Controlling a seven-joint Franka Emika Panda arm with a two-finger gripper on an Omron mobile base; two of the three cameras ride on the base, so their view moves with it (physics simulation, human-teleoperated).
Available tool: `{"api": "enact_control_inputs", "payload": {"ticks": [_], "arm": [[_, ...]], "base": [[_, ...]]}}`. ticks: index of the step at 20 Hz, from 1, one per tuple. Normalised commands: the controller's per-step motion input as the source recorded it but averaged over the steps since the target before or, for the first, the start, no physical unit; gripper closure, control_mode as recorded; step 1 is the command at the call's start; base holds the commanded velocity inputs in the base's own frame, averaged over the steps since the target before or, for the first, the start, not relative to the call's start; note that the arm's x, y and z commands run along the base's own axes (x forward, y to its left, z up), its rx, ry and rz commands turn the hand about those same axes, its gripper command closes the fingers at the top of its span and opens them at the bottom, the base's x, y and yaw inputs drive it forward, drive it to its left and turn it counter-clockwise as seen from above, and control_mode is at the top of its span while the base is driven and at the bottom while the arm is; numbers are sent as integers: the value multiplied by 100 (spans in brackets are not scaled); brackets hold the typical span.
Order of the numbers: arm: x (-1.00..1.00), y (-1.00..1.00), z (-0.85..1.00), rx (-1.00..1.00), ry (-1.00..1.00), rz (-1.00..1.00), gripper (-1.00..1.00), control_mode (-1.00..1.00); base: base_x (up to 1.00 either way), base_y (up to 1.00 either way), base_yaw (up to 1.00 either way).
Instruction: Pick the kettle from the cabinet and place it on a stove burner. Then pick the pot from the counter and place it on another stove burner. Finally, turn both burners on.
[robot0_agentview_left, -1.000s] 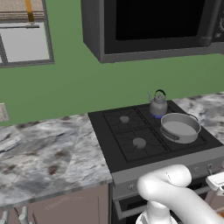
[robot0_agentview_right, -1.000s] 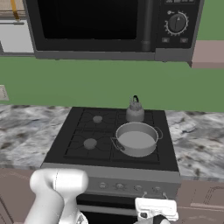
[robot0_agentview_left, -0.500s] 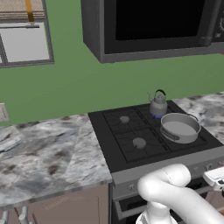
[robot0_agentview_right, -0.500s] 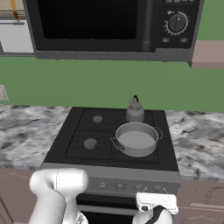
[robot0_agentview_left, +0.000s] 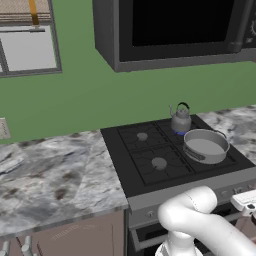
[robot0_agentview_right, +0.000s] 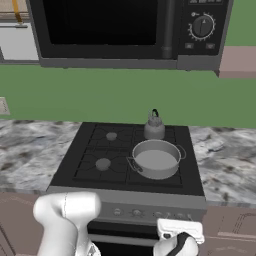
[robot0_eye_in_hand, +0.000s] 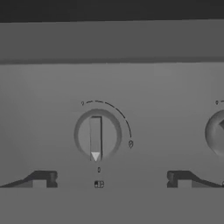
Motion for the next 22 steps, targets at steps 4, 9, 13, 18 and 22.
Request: {"api": "enact_control_inputs", "payload": {"ticks": [4, 9, 13, 18, 22], "arm": [[0, -21, -16, 4, 0, 1, -100, -100], [6, -4, -6, 1, 0, 2, -100, -100], [11, 0, -4, 0, 0, 4, -100, -100], [10, 0, -7, 0, 0, 3, -100, -100], [1, -5, -11, 1, 0, 3, -100, -100]], "base": [[0, 0, 0], [0, 0, 0], [0, 0, 0], [0, 0, 0], [0, 0, 0]]}}
